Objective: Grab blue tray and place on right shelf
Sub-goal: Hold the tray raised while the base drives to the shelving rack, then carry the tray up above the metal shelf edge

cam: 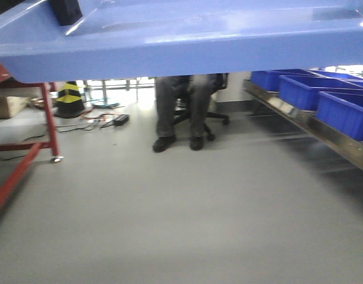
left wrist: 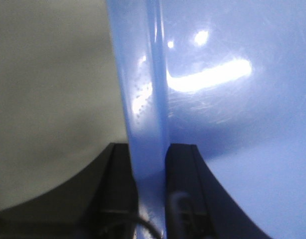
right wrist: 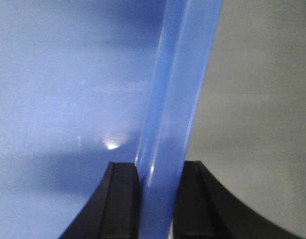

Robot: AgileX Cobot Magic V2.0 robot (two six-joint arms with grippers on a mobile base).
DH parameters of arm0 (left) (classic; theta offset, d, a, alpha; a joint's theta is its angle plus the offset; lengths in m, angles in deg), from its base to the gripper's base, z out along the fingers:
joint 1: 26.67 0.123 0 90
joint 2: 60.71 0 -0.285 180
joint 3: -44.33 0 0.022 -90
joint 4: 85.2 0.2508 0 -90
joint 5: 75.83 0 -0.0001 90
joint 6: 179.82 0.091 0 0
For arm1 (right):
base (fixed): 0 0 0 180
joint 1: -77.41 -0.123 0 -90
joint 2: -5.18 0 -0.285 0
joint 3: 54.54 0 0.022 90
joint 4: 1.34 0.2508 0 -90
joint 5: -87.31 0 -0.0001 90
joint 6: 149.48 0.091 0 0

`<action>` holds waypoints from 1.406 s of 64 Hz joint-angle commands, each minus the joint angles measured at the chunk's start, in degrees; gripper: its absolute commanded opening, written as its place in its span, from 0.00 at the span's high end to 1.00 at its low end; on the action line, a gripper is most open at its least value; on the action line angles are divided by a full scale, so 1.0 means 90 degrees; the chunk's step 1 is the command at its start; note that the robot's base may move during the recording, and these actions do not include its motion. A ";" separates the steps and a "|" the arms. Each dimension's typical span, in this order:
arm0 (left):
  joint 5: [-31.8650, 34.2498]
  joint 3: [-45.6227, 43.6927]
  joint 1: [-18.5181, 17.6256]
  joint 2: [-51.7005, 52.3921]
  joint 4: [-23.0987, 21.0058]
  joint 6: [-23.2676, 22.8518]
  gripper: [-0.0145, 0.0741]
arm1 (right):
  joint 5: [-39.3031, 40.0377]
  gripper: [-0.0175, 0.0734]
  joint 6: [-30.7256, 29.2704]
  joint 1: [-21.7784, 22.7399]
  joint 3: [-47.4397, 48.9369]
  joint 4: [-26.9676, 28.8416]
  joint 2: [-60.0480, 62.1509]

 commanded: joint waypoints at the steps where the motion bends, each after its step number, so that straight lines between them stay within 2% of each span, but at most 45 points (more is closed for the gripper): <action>1: -0.0283 -0.0137 -0.0093 0.0203 -0.0210 0.0281 0.89 | 0.0658 0.75 -0.0157 -0.0009 0.0186 -0.0024 0.0168; 90: -0.0283 -0.0137 -0.0093 0.0203 -0.0222 0.0281 0.89 | 0.0658 0.75 -0.0157 -0.0009 0.0186 -0.0024 0.0168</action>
